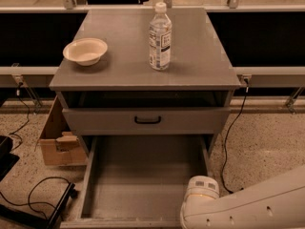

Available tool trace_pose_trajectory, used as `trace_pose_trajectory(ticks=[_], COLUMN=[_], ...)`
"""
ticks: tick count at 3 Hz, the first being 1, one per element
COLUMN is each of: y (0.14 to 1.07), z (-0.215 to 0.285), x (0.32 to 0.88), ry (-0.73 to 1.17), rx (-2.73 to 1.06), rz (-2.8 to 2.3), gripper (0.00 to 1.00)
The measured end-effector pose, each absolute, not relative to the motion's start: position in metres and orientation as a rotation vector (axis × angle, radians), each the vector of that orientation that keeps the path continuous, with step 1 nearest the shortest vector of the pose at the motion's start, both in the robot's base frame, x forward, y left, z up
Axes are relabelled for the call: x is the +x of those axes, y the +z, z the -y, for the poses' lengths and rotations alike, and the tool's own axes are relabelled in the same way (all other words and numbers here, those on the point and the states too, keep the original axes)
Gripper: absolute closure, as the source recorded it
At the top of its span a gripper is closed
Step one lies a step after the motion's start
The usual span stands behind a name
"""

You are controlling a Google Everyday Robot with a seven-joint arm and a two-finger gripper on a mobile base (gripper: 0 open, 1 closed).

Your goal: Open middle drawer

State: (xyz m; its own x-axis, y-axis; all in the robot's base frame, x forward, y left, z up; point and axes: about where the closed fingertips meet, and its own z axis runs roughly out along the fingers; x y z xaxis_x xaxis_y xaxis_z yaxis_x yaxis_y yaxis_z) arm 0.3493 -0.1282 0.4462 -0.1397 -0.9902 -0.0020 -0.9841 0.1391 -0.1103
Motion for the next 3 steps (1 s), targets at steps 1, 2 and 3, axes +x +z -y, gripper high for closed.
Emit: trace_pose_trajectory(ticks=[1,2,3], y=[0.4459,0.4458,0.4457], z=[0.1286,0.1287,0.1290], x=[0.3487,0.3485,0.3482], ry=[-0.126,-0.126,-0.126], rx=[-2.011,-2.012,-2.012], rz=[-2.314,-2.315,-2.315], gripper=[0.32,0.10,0.00])
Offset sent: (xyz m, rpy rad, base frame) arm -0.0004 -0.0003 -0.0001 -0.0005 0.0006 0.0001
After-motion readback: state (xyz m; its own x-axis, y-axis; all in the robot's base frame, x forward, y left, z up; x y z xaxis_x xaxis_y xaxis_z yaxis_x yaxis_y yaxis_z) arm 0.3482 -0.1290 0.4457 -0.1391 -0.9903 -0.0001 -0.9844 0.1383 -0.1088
